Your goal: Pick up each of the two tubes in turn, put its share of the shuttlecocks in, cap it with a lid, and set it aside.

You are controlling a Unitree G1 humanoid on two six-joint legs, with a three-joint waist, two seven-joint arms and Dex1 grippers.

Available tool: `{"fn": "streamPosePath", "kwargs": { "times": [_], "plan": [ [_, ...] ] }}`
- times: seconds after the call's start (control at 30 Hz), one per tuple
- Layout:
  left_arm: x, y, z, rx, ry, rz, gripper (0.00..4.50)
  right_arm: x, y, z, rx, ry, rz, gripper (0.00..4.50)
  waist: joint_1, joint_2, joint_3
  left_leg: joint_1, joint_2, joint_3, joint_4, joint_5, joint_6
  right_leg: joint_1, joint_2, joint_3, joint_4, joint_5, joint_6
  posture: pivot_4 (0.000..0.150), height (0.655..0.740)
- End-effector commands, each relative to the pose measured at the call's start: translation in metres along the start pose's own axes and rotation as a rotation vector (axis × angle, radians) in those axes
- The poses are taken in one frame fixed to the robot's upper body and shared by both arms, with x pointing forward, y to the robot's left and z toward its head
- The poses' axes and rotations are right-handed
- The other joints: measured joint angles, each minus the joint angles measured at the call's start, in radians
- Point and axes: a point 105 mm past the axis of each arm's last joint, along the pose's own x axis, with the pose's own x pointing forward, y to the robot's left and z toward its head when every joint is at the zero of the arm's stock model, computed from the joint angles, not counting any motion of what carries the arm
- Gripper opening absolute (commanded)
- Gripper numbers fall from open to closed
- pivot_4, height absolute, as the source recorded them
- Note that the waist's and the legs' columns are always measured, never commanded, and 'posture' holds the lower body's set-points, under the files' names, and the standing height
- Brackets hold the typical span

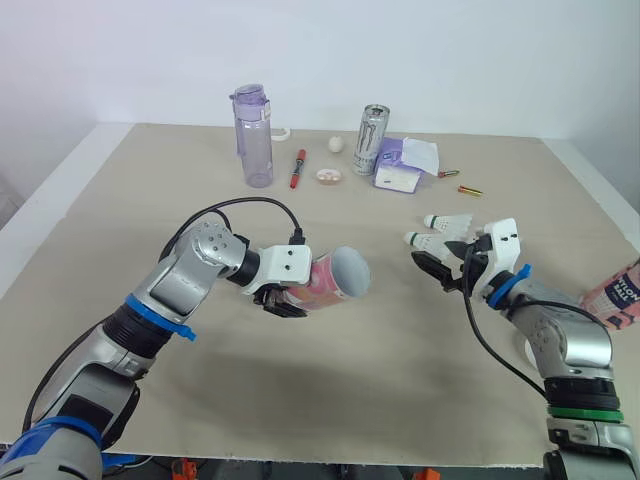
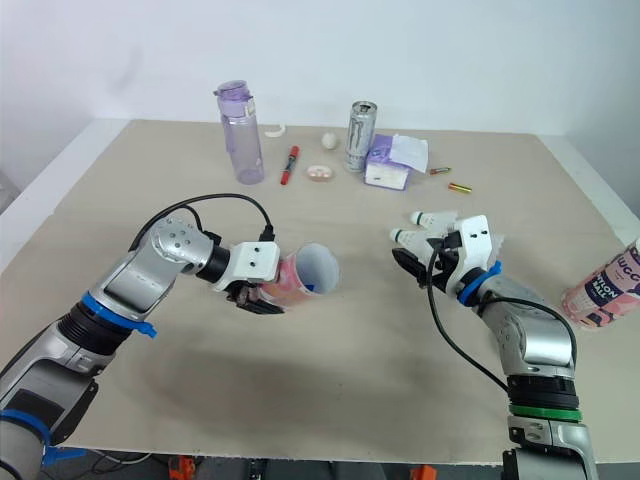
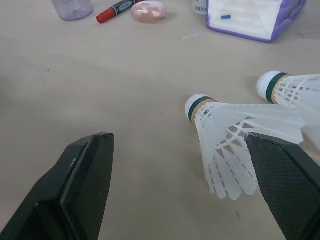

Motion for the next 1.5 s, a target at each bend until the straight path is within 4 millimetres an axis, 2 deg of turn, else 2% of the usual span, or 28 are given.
{"fn": "streamPosePath", "kwargs": {
  "times": [0.03, 0.1, 0.17, 0.23, 0.27, 0.3, 0.43, 0.53, 0.67, 0.73, 0.83, 0.93, 1.0, 1.1, 1.23, 1.5],
  "plan": [
    [0.000, 0.002, 0.000, 0.005, 0.006, 0.018, 3.18, 0.008, -0.004, 0.014, -0.011, -0.033, -0.017, 4.25, 0.001, 0.000, 0.000, 0.000, 0.000, 0.000, 0.000, 0.000, 0.000, 0.000, 0.000, 0.000, 0.000, 0.000, 0.000, 0.150, 0.7400],
    [0.000, 0.002, 0.000, 0.004, 0.006, 0.020, 3.15, 0.012, -0.005, 0.014, -0.009, -0.030, -0.020, 3.74, 0.002, 0.000, 0.000, 0.000, 0.000, 0.000, 0.000, 0.000, 0.000, 0.000, 0.000, 0.000, 0.000, 0.000, 0.001, 0.150, 0.7400],
    [0.000, 0.002, 0.000, 0.003, 0.006, 0.022, 3.15, 0.015, -0.009, 0.014, -0.002, -0.032, -0.037, 2.89, 0.002, 0.000, 0.000, 0.000, 0.000, 0.000, 0.000, 0.000, 0.000, 0.000, 0.000, 0.000, 0.000, 0.001, 0.002, 0.150, 0.7400],
    [0.000, 0.002, -0.001, 0.001, 0.006, 0.025, 3.15, 0.016, -0.011, 0.012, 0.002, -0.027, -0.043, 1.75, 0.001, 0.000, 0.000, 0.000, -0.001, 0.000, 0.000, 0.000, 0.000, 0.000, 0.000, 0.001, 0.000, 0.002, 0.004, 0.150, 0.7400],
    [0.000, 0.002, -0.001, -0.001, 0.005, 0.026, 3.15, 0.016, -0.011, 0.012, 0.007, -0.025, -0.041, 1.45, 0.001, 0.000, 0.000, 0.000, -0.001, 0.000, 0.000, 0.000, 0.000, 0.000, 0.000, 0.001, 0.000, 0.001, 0.004, 0.150, 0.7400],
    [0.000, 0.002, -0.001, -0.003, 0.005, 0.027, 3.15, 0.016, -0.011, 0.011, 0.006, -0.023, -0.038, 0.95, 0.001, 0.000, 0.000, 0.000, 0.000, 0.000, 0.000, 0.000, 0.000, 0.000, 0.000, 0.001, 0.000, 0.002, 0.004, 0.150, 0.7400],
    [0.001, 0.003, 0.000, -0.004, 0.002, 0.029, 3.15, 0.015, -0.008, 0.012, -0.016, -0.028, -0.019, 0.14, 0.001, 0.000, 0.000, 0.000, 0.000, 0.000, 0.000, 0.000, 0.000, 0.000, 0.000, 0.001, 0.000, 0.002, 0.004, 0.150, 0.7400],
    [0.002, 0.003, -0.001, -0.006, 0.002, 0.028, 3.15, 0.010, -0.002, 0.022, -0.070, -0.046, -0.005, 0.14, 0.001, 0.000, 0.000, 0.000, -0.001, 0.000, 0.000, 0.000, 0.000, 0.000, 0.000, 0.001, 0.000, 0.002, 0.005, 0.150, 0.7400],
    [0.002, 0.003, -0.002, -0.010, 0.002, 0.027, 3.15, -0.012, 0.014, 0.060, -0.187, -0.123, 0.054, 0.14, 0.002, 0.001, 0.000, -0.001, -0.001, 0.000, 0.000, 0.000, 0.000, 0.000, 0.000, 0.001, 0.000, 0.002, 0.005, 0.150, 0.7400],
    [0.002, 0.003, -0.002, -0.017, -0.003, 0.020, 3.15, -0.034, 0.035, 0.087, -0.384, -0.184, 0.154, 0.14, 0.004, 0.003, 0.001, -0.001, -0.001, -0.001, 0.000, 0.000, 0.000, 0.000, 0.000, 0.001, 0.000, 0.002, 0.005, 0.150, 0.7400],
    [0.002, 0.003, -0.002, -0.028, -0.008, 0.014, 3.15, -0.061, 0.070, 0.101, -0.689, -0.219, 0.331, 0.14, 0.004, 0.006, 0.001, -0.002, -0.002, -0.001, 0.000, 0.000, 0.000, 0.000, -0.001, 0.002, -0.001, 0.000, 0.007, 0.150, 0.7400],
    [0.002, 0.005, -0.004, -0.045, -0.008, 0.010, 3.15, -0.083, 0.102, 0.101, -0.937, -0.224, 0.519, 0.14, 0.001, 0.004, 0.000, 0.000, -0.001, -0.001, -0.001, 0.000, 0.000, 0.001, 0.001, 0.002, -0.001, -0.001, 0.003, 0.150, 0.7400],
    [0.001, 0.006, -0.004, -0.059, -0.010, 0.007, 3.15, -0.088, 0.110, 0.098, -1.045, -0.208, 0.574, 0.14, 0.001, 0.006, 0.001, 0.000, -0.001, -0.001, -0.001, 0.000, 0.001, 0.001, 0.001, 0.002, -0.001, -0.001, 0.001, 0.150, 0.7400],
    [0.001, 0.007, 0.001, -0.109, -0.037, 0.000, 3.15, -0.089, 0.122, 0.097, -1.113, -0.222, 0.620, 0.14, 0.002, 0.005, 0.001, 0.000, -0.001, 0.000, 0.000, 0.000, 0.001, 0.001, 0.001, 0.003, -0.001, -0.001, 0.001, 0.150, 0.7400],
    [0.002, 0.004, 0.006, -0.157, -0.056, -0.032, 3.15, -0.085, 0.129, 0.093, -1.174, -0.225, 0.659, 0.14, 0.002, 0.006, 0.001, 0.000, -0.001, 0.000, 0.000, 0.000, 0.001, 0.000, 0.001, 0.003, -0.001, -0.002, 0.001, 0.150, 0.7400],
    [0.004, 0.002, 0.000, -0.153, -0.019, -0.024, 3.15, -0.072, 0.136, 0.088, -1.260, -0.237, 0.714, 0.14, 0.003, 0.006, 0.001, -0.001, -0.001, 0.000, -0.001, -0.001, 0.000, 0.000, 0.001, 0.002, -0.001, -0.003, 0.002, 0.150, 0.7400]
  ]
}}
